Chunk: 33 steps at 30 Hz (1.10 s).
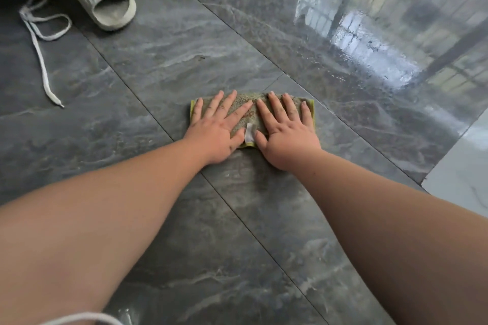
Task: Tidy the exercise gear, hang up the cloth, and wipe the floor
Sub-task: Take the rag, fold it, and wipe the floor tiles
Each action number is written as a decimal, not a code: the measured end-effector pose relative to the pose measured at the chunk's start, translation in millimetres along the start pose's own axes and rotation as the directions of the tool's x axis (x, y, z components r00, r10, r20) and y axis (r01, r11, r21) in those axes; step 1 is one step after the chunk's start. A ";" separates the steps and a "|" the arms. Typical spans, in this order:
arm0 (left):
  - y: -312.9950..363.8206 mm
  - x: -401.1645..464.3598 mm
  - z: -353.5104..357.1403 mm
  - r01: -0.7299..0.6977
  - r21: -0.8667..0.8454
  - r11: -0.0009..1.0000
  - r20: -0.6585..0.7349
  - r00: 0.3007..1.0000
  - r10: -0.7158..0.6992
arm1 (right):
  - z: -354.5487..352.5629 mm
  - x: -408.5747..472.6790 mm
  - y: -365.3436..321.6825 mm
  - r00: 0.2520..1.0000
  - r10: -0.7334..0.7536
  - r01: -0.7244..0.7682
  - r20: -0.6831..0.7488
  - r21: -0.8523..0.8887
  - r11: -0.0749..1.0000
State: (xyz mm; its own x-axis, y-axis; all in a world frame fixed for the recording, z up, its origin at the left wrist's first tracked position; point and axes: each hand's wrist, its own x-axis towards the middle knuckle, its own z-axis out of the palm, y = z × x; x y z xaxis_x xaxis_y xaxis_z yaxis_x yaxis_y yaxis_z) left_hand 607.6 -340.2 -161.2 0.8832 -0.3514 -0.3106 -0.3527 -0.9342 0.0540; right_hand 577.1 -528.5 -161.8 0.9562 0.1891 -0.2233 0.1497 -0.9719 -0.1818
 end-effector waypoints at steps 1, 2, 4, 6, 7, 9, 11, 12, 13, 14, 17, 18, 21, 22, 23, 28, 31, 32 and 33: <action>-2.8 5.6 -1.6 -0.005 0.006 1.000 -0.004 1.000 0.005 | -1.7 6.7 0.4 1.000 0.002 -0.002 0.004 0.000 1.000; -5.5 10.9 -3.8 -0.011 0.011 1.000 -0.006 1.000 0.012 | -3.9 13.1 0.5 1.000 0.004 -0.004 0.009 -0.001 1.000; -10.9 21.2 -8.1 -0.021 0.011 1.000 -0.001 1.000 0.021 | -8.2 24.1 1.0 1.000 0.010 -0.010 0.021 0.001 1.000; -15.3 29.2 -12.3 -0.025 0.006 1.000 0.013 1.000 0.025 | -11.2 31.7 1.0 0.999 0.017 -0.017 0.029 0.004 1.000; -16.4 31.5 -14.0 -0.033 0.011 0.999 0.019 0.999 0.033 | -12.5 33.4 0.6 0.999 0.020 -0.021 0.034 0.004 1.000; -17.8 33.3 -17.5 -0.052 0.012 0.999 0.033 0.998 0.051 | -15.0 34.0 -0.9 0.998 0.026 -0.026 0.055 0.003 1.000; -19.0 34.6 -20.9 -0.063 0.000 0.998 0.069 0.996 0.063 | -18.2 35.1 -1.8 0.995 0.033 -0.033 0.095 0.004 0.999; -19.4 35.5 -23.5 -0.071 -0.007 0.997 0.098 0.993 0.071 | -20.2 36.2 -1.9 0.992 0.037 -0.038 0.123 0.005 0.999; -20.0 36.3 -26.1 -0.077 -0.015 0.997 0.132 0.988 0.078 | -22.5 37.5 -2.2 0.987 0.039 -0.040 0.153 0.006 0.999; -20.7 37.1 -28.5 -0.079 -0.022 0.997 0.160 0.984 0.081 | -24.4 38.6 -2.8 0.983 0.042 -0.043 0.178 0.005 0.999; -20.5 39.1 -31.8 -0.080 -0.028 0.996 0.198 0.977 0.084 | -27.8 41.2 -3.5 0.973 0.062 -0.063 0.224 -0.004 0.998; -20.6 38.8 -32.3 -0.082 -0.030 0.996 0.203 0.975 0.086 | -28.7 41.8 -4.0 0.968 0.066 -0.067 0.240 -0.007 0.998; -21.0 39.7 -32.8 -0.086 -0.047 0.995 0.213 0.972 0.094 | -33.5 43.0 -5.4 0.954 0.082 -0.081 0.288 -0.017 0.997; -21.5 40.1 -33.3 -0.083 -0.056 0.995 0.220 0.971 0.093 | -35.0 43.7 -6.0 0.949 0.086 -0.084 0.304 -0.020 0.996; -22.1 40.9 -33.9 -0.081 -0.062 0.995 0.231 0.969 0.093 | -36.7 44.9 -6.5 0.944 0.088 -0.085 0.318 -0.025 0.996; -23.3 43.9 -38.7 -0.090 -0.064 0.994 0.284 0.953 0.105 | -39.6 47.4 -6.5 0.928 0.093 -0.089 0.360 -0.029 0.996; -22.6 44.3 -40.8 -0.097 -0.043 0.994 0.295 0.950 0.105 | -42.3 49.0 -5.3 0.918 0.094 -0.093 0.384 -0.022 0.995; -22.5 44.9 -41.3 -0.093 -0.043 0.995 0.306 0.947 0.102 | -42.8 49.4 -5.3 0.915 0.093 -0.094 0.392 -0.016 0.995; -22.8 46.2 -42.5 -0.088 -0.044 0.995 0.322 0.942 0.098 | -43.8 50.5 -5.0 0.911 0.091 -0.094 0.402 -0.012 0.996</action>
State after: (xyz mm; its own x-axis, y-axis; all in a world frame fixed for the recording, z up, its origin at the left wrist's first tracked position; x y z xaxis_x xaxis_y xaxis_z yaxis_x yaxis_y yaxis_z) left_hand 669.6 -337.8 -136.4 0.6978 -0.4024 -0.5926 -0.4154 -0.9013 0.1229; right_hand 635.6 -520.3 -130.2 0.7840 0.1406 -0.6047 0.0622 -0.9869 -0.1489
